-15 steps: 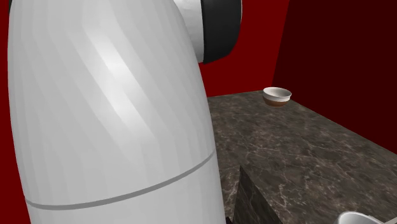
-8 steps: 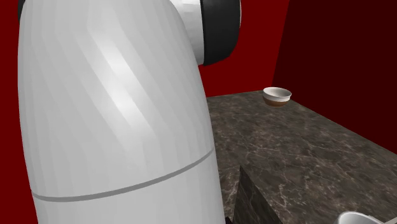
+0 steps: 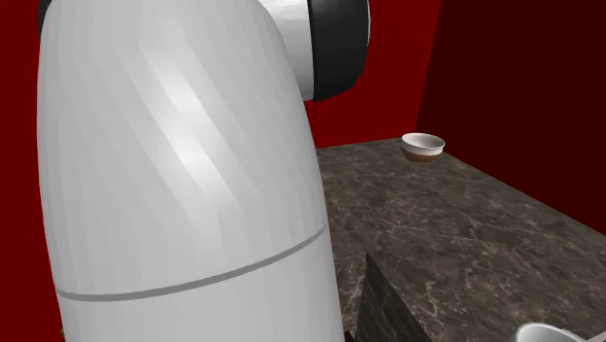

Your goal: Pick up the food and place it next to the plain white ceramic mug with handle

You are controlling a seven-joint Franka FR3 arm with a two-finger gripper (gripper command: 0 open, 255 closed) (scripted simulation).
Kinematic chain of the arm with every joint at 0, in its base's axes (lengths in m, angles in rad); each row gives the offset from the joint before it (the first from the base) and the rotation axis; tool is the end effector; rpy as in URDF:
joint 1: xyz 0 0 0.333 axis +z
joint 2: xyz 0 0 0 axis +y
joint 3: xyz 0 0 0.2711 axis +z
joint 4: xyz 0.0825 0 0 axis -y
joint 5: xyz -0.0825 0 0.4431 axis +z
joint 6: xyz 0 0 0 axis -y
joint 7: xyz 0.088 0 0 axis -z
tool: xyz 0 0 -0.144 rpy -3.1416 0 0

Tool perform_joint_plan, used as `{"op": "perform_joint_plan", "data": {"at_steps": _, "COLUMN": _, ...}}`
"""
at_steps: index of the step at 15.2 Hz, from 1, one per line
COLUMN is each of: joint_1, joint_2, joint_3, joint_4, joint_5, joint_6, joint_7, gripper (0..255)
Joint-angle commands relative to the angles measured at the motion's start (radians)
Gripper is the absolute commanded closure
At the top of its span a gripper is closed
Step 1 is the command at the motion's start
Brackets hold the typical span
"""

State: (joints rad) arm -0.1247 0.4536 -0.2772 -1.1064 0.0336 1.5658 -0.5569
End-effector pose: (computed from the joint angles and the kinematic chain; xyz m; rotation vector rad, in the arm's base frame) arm 0.6803 -0.2418 0.4936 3.0418 0.2800 -0.0310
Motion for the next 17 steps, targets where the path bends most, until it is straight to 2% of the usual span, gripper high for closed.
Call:
{"op": "perform_joint_plan", "data": {"at_steps": 1, "joint_1": -0.002, "joint_2": -0.064, "joint_3": -0.009, "joint_4": -0.093, "joint_5": -0.012, "joint_6": 0.031, "joint_7": -0.018, "gripper": 255}}
{"op": "perform_joint_plan", "data": {"at_steps": 8, "joint_1": -0.032, "joint_2": -0.289, "joint_3": -0.052, "joint_4": -0.409, "joint_5": -0.065, "joint_6": 0.135, "joint_7": -0.104, "gripper": 255}}
{"op": "perform_joint_plan", "data": {"at_steps": 17, "joint_1": -0.100, "joint_2": -0.494, "joint_3": -0.121, "joint_4": -0.655, "joint_5": -0.130, "joint_6": 0.199, "joint_7": -0.233, "gripper": 255}}
